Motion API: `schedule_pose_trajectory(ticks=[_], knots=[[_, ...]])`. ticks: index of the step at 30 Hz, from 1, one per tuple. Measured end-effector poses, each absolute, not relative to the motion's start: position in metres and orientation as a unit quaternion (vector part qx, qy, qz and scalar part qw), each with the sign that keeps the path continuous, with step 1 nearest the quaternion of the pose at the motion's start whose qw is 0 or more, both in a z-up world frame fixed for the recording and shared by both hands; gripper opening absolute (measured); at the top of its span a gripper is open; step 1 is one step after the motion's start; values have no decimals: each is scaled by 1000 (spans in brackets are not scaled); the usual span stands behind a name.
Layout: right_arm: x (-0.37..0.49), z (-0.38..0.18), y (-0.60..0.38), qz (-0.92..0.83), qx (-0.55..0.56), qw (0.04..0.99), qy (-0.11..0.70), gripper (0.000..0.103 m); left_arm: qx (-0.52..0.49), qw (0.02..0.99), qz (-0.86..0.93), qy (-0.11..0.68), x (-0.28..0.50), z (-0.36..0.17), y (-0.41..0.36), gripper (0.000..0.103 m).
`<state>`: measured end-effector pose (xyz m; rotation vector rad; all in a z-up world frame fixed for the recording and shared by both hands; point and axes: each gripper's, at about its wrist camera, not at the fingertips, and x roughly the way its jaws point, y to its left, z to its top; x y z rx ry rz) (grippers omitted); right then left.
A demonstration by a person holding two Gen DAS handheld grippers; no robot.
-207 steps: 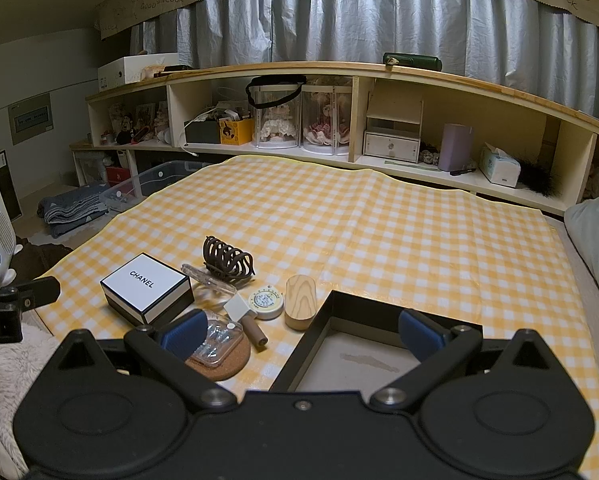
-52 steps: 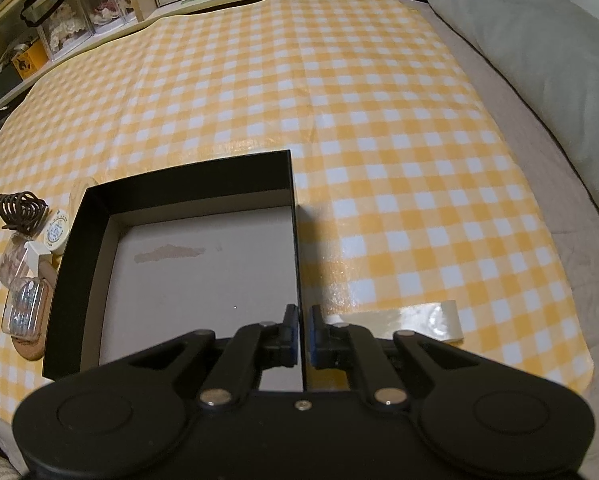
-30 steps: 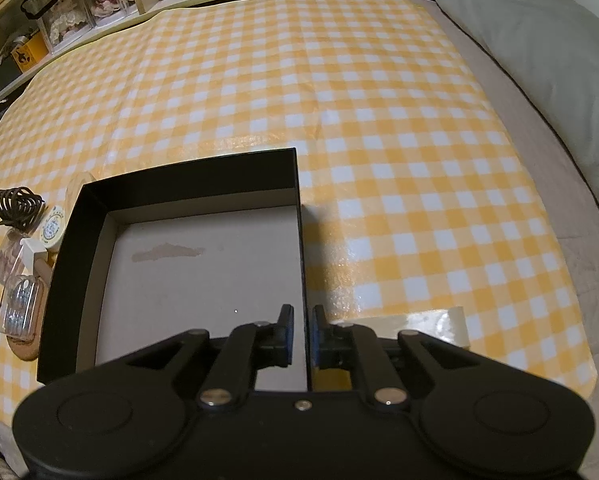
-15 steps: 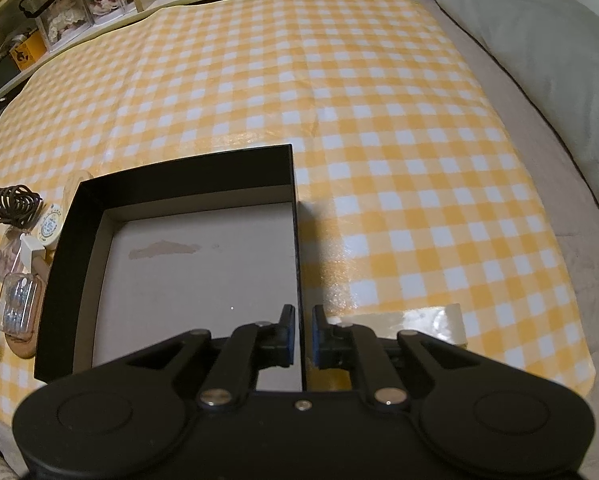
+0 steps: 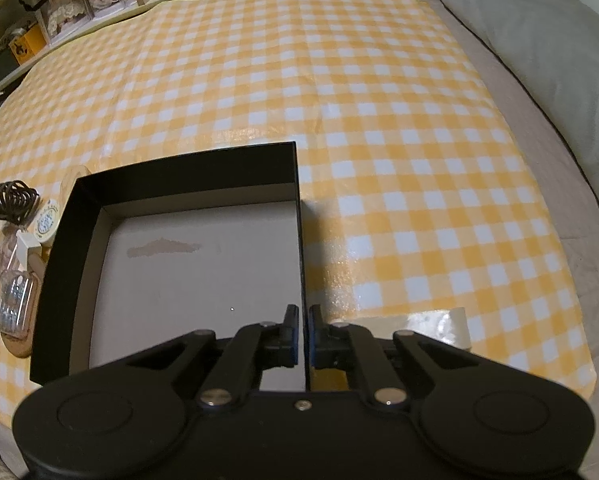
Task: Organize rigid objects
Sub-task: 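Carry the CHANEL box with the left tool into the black box tray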
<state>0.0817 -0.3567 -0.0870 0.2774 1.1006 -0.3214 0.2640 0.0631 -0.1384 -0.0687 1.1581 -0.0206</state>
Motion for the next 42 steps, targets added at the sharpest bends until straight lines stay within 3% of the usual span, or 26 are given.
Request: schedule_pose_trajectory(ticks=[12, 20, 33, 42], knots=[[83, -88, -355, -150, 131, 831, 519, 3, -124, 853, -33, 506, 228, -94, 67, 98], [86, -87, -354, -144, 129, 831, 521, 3, -91, 877, -100, 460, 206, -65, 36, 98], [88, -88, -359, -121, 124, 833, 526, 4, 152, 839, -364, 374, 165, -39, -127, 98], [79, -89, -373, -104, 144, 836, 519, 5, 357, 738, -465, 333, 154, -73, -236, 98]])
